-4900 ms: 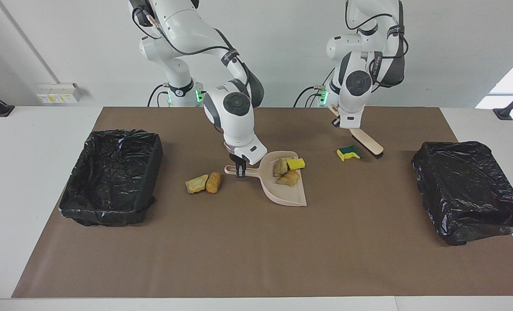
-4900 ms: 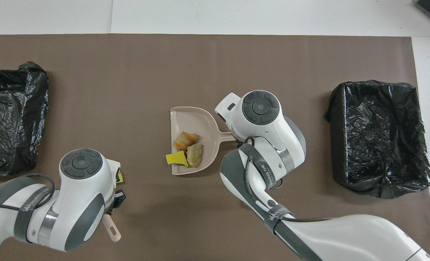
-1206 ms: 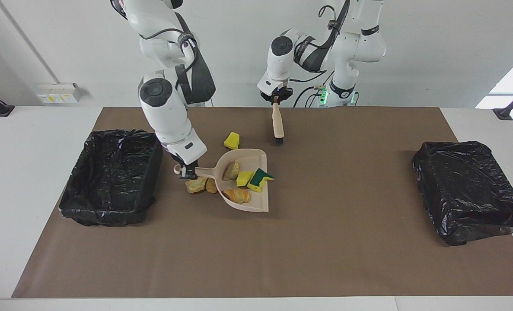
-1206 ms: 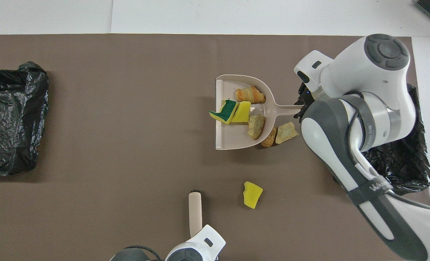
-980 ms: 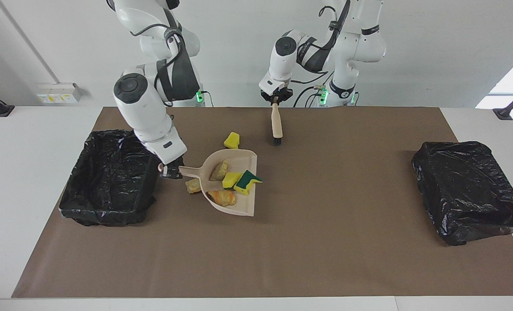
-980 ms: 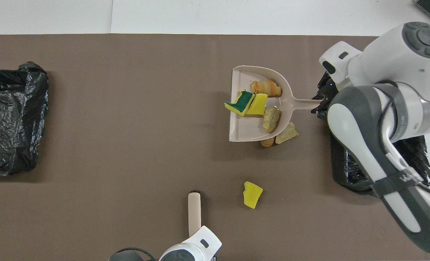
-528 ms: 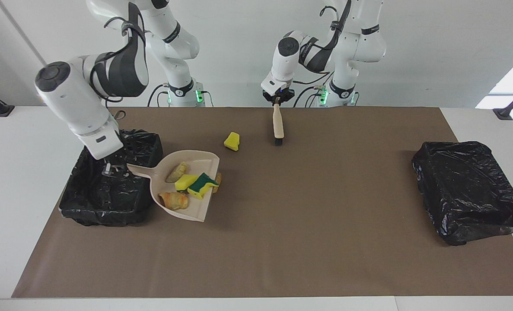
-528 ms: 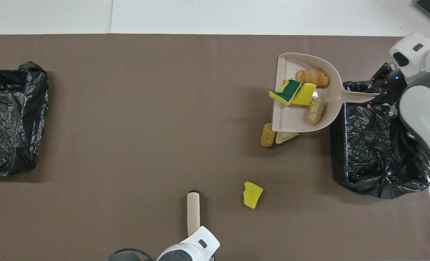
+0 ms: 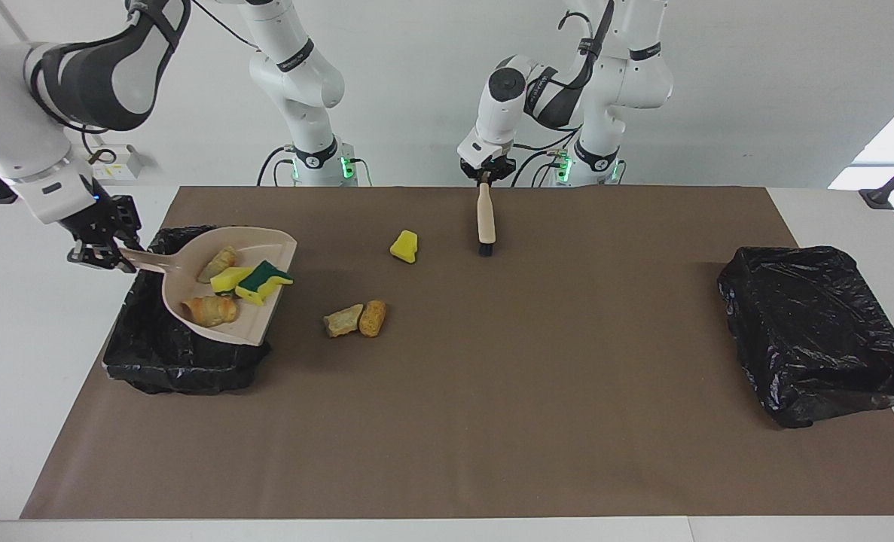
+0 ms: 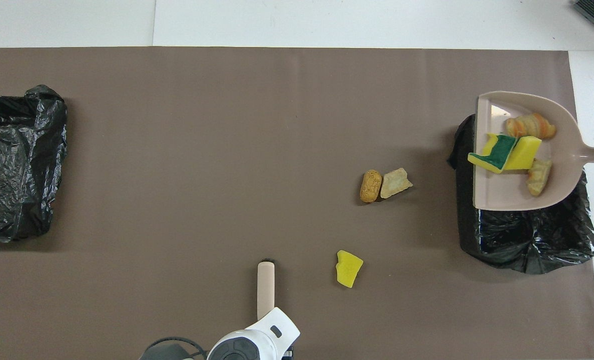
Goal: Sweep and dump trash in bin
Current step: 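Tip the dustpan over the black bin with the right gripper, then bring the empty dustpan back to the table center with the right gripper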
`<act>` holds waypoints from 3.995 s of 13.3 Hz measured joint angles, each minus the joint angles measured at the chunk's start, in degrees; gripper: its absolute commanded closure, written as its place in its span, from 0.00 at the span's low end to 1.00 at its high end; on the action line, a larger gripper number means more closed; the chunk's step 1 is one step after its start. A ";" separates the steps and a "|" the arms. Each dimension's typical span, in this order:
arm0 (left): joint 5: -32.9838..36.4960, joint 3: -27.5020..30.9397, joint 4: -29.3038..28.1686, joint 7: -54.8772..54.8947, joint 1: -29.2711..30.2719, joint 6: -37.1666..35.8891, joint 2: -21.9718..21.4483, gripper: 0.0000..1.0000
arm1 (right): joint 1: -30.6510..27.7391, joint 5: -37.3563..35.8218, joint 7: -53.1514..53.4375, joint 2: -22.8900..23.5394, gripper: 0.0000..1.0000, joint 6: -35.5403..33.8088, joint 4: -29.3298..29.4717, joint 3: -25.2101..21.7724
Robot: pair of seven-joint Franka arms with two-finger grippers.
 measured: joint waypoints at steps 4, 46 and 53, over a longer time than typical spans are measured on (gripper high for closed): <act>2.80 0.57 4.13 1.48 3.71 -0.19 2.28 0.00 | -0.83 -11.60 -2.47 -0.01 1.00 0.48 -0.43 -1.13; 27.26 36.73 65.49 34.63 14.36 -46.43 15.40 0.00 | 42.01 -5.46 108.40 8.85 1.00 15.12 -2.73 0.48; 27.26 36.84 65.40 34.59 14.88 -46.40 15.31 0.00 | 58.56 -11.00 143.87 18.74 1.00 24.85 -2.24 0.29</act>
